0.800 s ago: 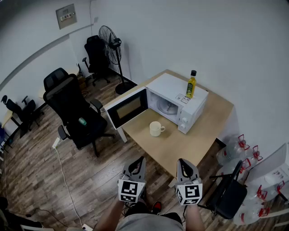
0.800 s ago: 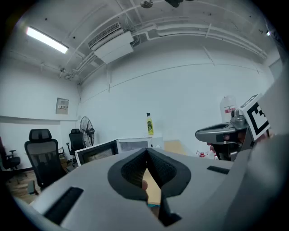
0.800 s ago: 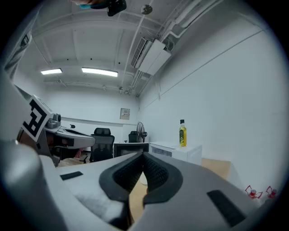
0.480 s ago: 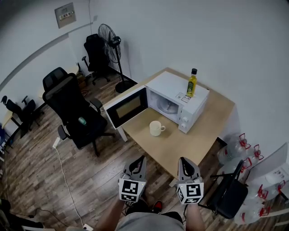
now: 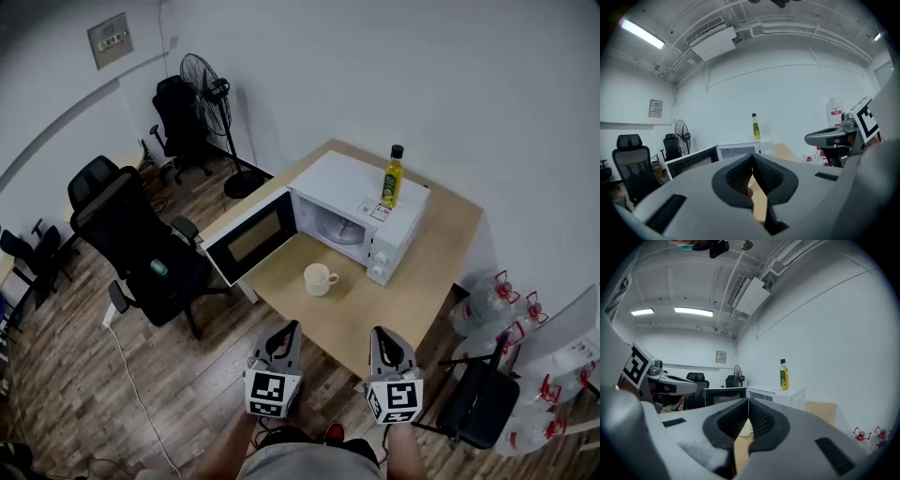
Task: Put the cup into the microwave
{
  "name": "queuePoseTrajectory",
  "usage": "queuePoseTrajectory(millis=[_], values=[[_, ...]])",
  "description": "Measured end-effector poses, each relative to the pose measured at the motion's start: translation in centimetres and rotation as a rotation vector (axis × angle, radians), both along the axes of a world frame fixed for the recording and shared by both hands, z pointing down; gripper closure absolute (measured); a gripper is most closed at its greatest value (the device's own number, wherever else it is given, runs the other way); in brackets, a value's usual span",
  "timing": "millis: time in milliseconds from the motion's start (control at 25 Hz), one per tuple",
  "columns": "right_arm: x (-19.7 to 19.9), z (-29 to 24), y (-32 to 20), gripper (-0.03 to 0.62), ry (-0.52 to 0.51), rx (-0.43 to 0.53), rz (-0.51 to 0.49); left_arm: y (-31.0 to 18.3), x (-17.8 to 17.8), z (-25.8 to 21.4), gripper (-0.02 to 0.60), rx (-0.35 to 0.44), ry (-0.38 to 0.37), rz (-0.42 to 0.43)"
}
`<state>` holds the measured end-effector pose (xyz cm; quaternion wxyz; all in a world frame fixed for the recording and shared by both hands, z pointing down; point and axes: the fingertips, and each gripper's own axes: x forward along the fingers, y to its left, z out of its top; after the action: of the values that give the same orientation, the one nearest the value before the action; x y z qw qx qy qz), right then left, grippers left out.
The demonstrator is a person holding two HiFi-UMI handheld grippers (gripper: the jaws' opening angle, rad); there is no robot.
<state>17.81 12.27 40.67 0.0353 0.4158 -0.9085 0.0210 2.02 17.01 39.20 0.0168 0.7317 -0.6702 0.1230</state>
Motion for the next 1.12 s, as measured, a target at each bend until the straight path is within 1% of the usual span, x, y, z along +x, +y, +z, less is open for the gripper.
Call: queuePoseTrajectory(millis=[120,280,400,560,800,1120], values=[[-1.2,0.2,-2.0,0.576,-0.007,-0.013,0.035,-2.7,-1.6,0.3,0.558,-0.013,-0.004,0.036],[-3.3,1.3,-4.2,0.576,0.014,-0.034,0.062,-6.2,-3.5,1.0,0.558,-0.028,-0.003,0.089],[-4.3,2.5,-5.7,0.576,0.022,-0.067,0.104,-8.7,-4.6,2.4,0.558,-0.055,0.005,0.127],[-5.8,4.5,-8.3,0.576,0.048,-0.094,0.135,-12.0,-5.9,4.7,0.558,-0.088,0.016,0.174],[-7.2,7.4,-11.5,0.576,0.063,-0.125,0.197,-15.5,-7.1,9.0,0.558,-0.141,0.044,0.246],[-8.1,12.6,-13.6,0.576,0.076,-0.201,0.264,-18.3,-6.7,14.6,0.557,-0.205,0.083,0.350]])
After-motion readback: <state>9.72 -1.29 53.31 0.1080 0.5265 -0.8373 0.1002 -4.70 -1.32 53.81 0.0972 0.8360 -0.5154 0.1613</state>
